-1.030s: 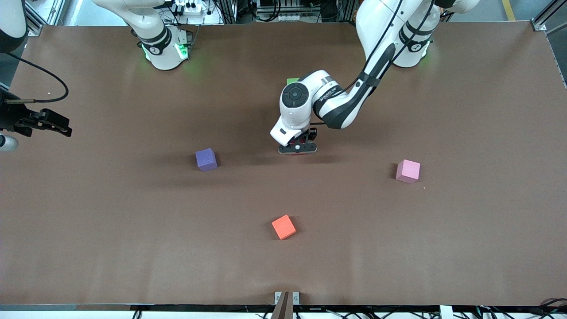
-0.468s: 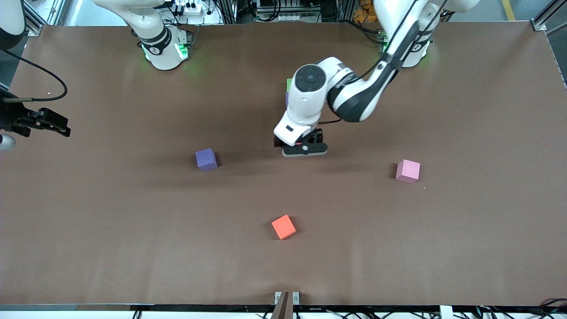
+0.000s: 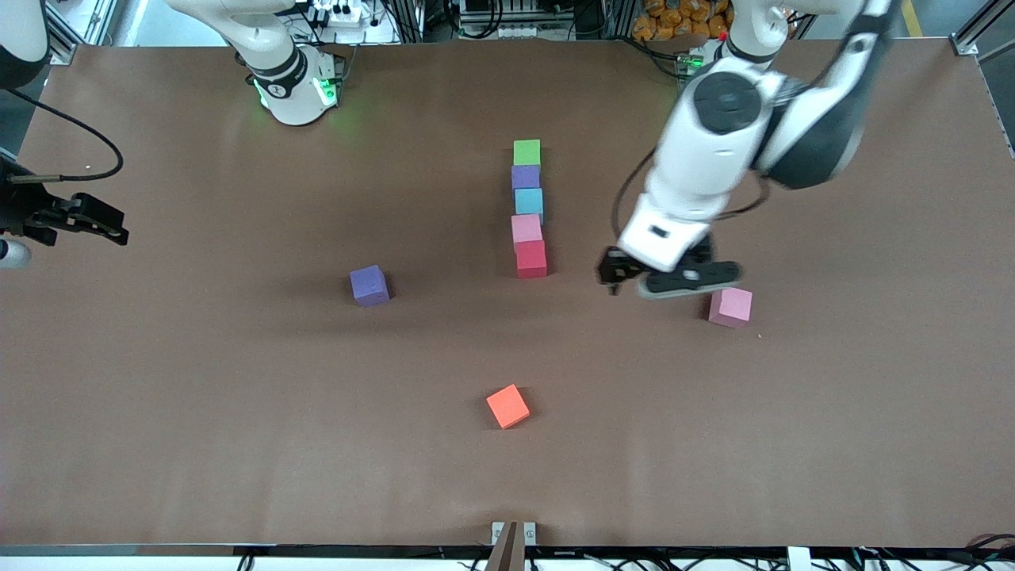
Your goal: Arrange blocks into number 1
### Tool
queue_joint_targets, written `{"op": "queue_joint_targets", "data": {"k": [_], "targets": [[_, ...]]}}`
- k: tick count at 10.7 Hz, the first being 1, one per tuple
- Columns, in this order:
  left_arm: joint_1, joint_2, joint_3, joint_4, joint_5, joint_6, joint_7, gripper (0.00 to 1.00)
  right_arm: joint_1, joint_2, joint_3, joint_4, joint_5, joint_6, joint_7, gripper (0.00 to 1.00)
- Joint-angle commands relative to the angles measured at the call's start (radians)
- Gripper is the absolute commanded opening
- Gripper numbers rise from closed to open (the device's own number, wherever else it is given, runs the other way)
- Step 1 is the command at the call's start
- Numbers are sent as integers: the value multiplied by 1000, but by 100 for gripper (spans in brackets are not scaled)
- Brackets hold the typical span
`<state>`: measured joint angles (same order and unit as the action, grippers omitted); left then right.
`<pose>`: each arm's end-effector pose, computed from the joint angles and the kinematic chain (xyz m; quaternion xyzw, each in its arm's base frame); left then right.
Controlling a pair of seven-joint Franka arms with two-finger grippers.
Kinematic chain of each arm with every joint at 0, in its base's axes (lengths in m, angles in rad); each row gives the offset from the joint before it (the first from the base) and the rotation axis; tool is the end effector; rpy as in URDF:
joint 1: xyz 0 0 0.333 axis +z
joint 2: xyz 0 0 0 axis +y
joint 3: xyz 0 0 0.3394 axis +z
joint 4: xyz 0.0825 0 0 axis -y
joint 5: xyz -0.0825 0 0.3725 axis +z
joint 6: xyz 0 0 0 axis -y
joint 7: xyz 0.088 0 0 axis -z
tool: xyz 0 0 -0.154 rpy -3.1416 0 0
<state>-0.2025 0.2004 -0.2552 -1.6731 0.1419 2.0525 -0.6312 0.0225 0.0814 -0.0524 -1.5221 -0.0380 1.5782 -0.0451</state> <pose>0.5865 -0.2618 0.4851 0.9928 0.0641 0.1006 0.0132 0.5685 -0.0217 0.5789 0.9997 0.0080 -0.0134 0.0206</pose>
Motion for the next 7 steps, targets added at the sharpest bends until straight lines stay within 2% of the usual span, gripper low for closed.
{"op": "queue_joint_targets", "data": {"k": [1, 3, 5, 7], "targets": [[162, -123, -32, -28, -21, -104, 192, 100, -6, -9, 8, 0, 4, 2, -2, 100], [219, -185, 2, -21, -34, -181, 284, 100, -4, -9, 9, 0, 4, 2, 1, 100], [213, -184, 71, 86, -91, -326, 361, 100, -4, -9, 9, 0, 4, 2, 8, 100], [200, -191, 112, 119, -91, -397, 404, 100, -3, -9, 9, 0, 4, 0, 10, 100]]}}
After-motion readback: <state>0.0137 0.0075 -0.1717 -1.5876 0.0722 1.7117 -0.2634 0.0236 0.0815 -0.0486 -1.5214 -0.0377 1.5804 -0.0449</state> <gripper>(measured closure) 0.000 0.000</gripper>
